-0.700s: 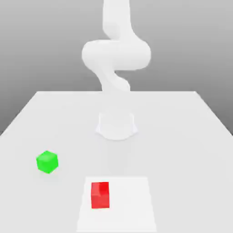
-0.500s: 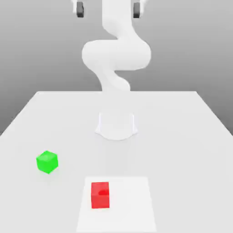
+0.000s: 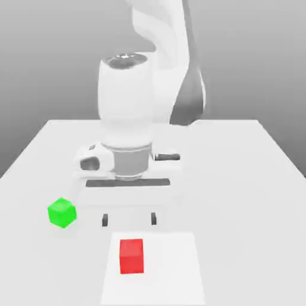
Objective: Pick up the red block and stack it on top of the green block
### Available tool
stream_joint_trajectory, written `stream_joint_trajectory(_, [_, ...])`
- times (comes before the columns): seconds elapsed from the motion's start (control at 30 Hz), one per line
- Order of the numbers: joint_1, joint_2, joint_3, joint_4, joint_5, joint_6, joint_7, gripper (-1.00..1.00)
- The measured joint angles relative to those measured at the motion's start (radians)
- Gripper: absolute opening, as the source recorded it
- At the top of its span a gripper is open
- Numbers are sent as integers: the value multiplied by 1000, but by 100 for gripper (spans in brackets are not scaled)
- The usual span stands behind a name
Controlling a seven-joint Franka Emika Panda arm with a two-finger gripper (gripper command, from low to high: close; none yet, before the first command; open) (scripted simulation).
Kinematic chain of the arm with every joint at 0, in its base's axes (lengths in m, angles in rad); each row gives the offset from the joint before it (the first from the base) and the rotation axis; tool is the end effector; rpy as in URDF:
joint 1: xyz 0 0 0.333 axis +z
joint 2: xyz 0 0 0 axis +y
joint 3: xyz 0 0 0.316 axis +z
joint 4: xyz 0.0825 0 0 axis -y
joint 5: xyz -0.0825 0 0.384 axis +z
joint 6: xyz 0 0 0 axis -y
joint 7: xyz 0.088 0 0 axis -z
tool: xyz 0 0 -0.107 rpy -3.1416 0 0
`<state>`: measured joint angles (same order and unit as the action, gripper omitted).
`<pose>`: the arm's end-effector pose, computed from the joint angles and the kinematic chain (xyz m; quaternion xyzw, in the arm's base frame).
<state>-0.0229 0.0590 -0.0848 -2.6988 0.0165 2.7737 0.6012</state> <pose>0.4085 -0.0454 0.2129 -0.9351 0.3542 -0.0077 0.0025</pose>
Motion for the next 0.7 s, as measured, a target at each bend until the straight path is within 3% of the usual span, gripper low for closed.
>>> stream_joint_trajectory(0.17, [-22, 181, 31, 17, 41, 149, -34, 0])
stream_joint_trajectory(0.2, [-28, 209, 38, 20, 47, 172, -38, -100])
stream_joint_trajectory(0.43, [-30, 212, 40, 21, 44, 174, -36, -100])
stream_joint_trajectory(0.63, [-24, 21, 16, -9, -2, 14, 3, -100])
stream_joint_trajectory(0.7, [-82, -28, -13, -32, -21, -12, 69, -100])
